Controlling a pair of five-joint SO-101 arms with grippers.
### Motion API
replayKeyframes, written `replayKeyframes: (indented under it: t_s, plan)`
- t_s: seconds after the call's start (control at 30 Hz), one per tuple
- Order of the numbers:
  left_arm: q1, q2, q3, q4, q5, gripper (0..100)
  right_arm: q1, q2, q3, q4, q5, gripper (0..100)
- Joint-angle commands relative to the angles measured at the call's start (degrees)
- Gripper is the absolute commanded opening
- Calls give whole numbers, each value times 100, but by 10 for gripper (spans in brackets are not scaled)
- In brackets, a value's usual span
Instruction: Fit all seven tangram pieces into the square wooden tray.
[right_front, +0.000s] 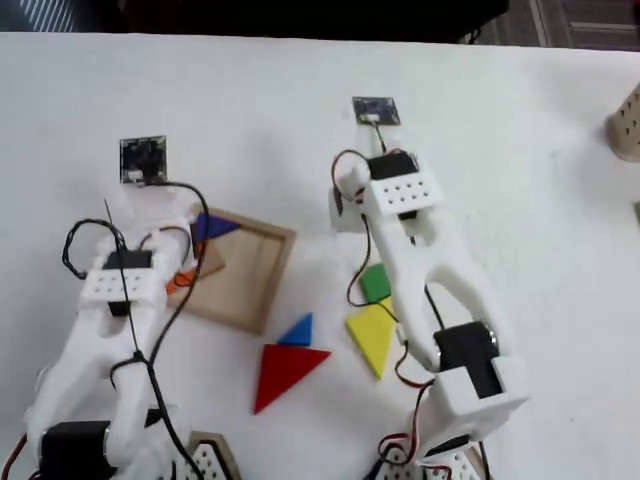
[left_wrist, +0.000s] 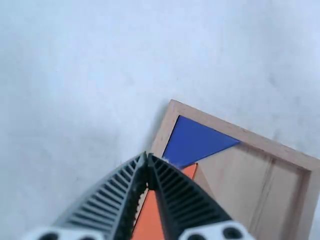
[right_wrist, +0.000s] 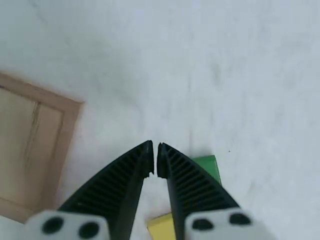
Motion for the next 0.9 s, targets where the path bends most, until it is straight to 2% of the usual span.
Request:
replayKeyframes:
  t_s: [0.0,0.23,0.57,0.7,0.87]
  plan:
    - [-92,-189,-26,-185,-53,26,-57,-479,343,-277,44,19]
    - [-101,-189,-26,-185,-53,27,-48,-558,932,-251,97,176]
    - [-101,-189,-26,-185,-53,27,-4,-514,1451,-277,492,180]
    - [-110,-189,-26,-185,-53,27,145,-505,1776,-602,1081,180]
    - [-110,-189,-26,-149,-53,27,136,-497,1934,-971,1398,181]
